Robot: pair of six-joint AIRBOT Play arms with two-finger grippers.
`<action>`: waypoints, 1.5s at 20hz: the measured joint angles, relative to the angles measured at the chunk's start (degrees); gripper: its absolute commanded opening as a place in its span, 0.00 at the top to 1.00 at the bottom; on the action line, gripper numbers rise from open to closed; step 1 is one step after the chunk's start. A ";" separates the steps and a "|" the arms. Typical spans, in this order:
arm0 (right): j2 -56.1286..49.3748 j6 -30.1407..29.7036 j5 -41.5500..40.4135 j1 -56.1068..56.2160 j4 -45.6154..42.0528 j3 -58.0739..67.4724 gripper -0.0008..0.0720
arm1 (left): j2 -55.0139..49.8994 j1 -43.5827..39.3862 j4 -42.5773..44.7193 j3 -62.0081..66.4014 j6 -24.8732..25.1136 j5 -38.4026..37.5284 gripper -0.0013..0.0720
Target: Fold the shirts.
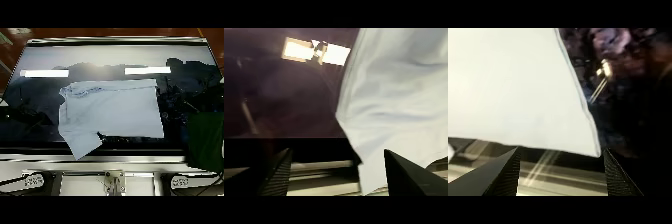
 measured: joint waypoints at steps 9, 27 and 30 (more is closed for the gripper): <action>1.16 -0.13 -4.98 -1.27 4.44 -3.89 0.12 | -2.84 -3.13 -9.14 -10.10 3.37 9.40 0.28; 1.36 -3.58 -16.39 0.98 5.27 -29.40 0.12 | 2.78 -7.74 -17.66 -10.38 10.14 13.16 0.93; 1.51 -3.26 -19.32 5.29 6.69 -31.19 0.54 | 4.22 -7.74 -18.16 -9.44 10.32 13.03 0.93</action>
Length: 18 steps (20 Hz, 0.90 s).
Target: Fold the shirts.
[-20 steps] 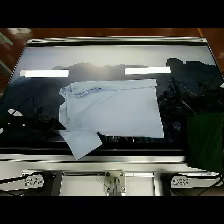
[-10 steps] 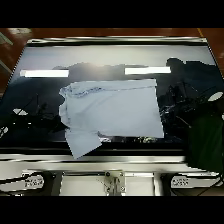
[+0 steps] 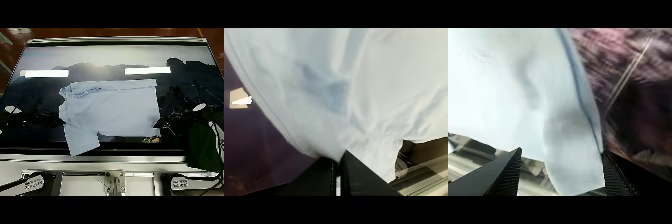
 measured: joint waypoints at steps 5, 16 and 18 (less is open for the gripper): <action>1.68 -1.18 -7.34 5.64 1.14 1.14 0.91 | 2.51 0.00 -0.59 5.49 0.07 -0.59 0.93; 40.52 -12.13 -18.38 6.97 4.76 40.70 0.91 | 33.59 0.00 -1.20 50.18 -0.28 11.10 0.93; 46.75 -10.86 -20.24 7.10 1.75 45.07 0.91 | 38.82 0.00 0.04 55.25 -0.68 13.35 0.93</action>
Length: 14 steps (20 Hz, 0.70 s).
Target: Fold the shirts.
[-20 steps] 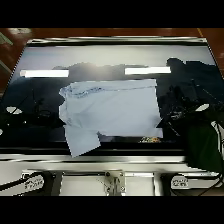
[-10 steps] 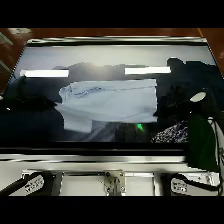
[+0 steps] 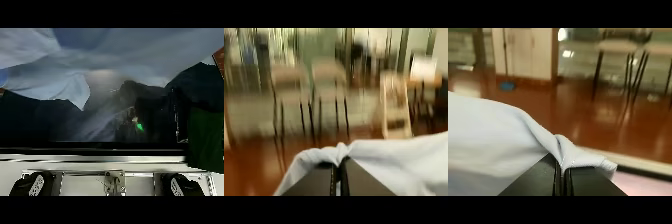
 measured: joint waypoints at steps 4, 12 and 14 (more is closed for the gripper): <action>9.01 6.78 3.45 -0.02 -11.61 3.45 0.91 | 7.41 0.00 11.41 4.48 -4.20 -4.96 0.93; 8.52 8.55 25.81 0.02 -27.04 -0.26 0.91 | 7.96 -0.07 26.97 -1.33 -4.37 -22.43 0.93; 4.85 7.72 28.61 0.02 -27.63 -3.45 0.91 | 5.03 -0.07 27.36 -6.03 -3.37 -23.69 0.93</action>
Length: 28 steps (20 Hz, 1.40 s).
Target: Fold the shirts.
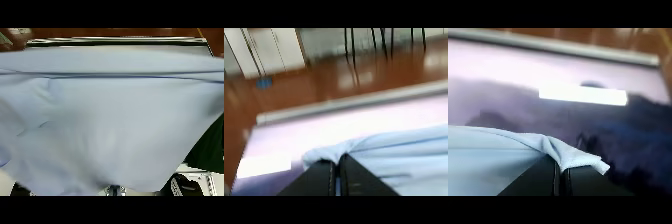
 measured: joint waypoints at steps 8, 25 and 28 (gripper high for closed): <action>-25.18 0.04 -7.96 0.61 5.75 -15.39 0.91 | -26.12 -1.09 -8.50 -15.13 1.03 2.80 0.93; -57.90 -3.19 -60.35 7.58 19.28 -17.86 0.91 | -62.53 -17.68 -17.79 -17.14 0.52 42.01 0.93; -56.83 -1.60 -49.42 4.79 19.67 -17.84 0.91 | -62.95 -16.46 -17.31 -17.14 -2.91 32.37 0.93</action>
